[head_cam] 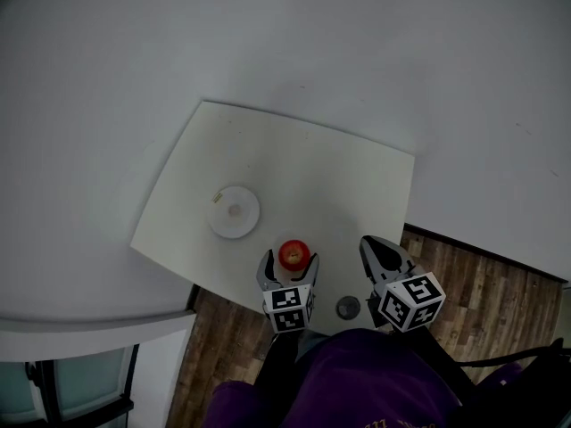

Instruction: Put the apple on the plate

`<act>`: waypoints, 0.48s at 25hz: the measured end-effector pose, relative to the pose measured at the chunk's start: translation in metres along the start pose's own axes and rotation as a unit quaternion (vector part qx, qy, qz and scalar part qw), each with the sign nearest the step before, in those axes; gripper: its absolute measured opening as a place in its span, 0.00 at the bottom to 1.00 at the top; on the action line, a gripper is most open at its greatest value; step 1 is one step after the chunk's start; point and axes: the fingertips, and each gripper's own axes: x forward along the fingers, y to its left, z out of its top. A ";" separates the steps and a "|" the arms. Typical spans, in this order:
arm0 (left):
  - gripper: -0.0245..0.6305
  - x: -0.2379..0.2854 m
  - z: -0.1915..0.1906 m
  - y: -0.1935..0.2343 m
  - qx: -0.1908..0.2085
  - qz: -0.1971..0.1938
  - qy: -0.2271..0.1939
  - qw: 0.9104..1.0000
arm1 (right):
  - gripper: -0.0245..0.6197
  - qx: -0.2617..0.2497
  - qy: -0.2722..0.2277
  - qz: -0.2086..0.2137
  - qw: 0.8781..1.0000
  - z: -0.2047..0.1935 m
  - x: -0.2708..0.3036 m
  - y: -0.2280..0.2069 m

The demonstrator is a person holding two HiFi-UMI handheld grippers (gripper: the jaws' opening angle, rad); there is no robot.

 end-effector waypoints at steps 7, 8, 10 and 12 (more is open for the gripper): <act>0.71 0.011 -0.008 -0.003 0.007 -0.009 0.021 1.000 | 0.05 0.000 0.008 -0.007 1.000 -0.001 0.005 -0.005; 0.70 0.013 -0.009 -0.003 0.006 -0.009 0.024 1.000 | 0.05 0.000 0.008 -0.008 1.000 -0.001 0.005 -0.005; 0.70 0.015 -0.013 -0.002 0.010 -0.005 0.031 0.999 | 0.05 -0.001 0.010 -0.010 1.000 -0.002 0.006 -0.007; 0.70 0.017 -0.020 -0.001 0.022 -0.002 0.040 0.999 | 0.05 -0.003 0.010 -0.010 1.000 -0.001 0.007 -0.006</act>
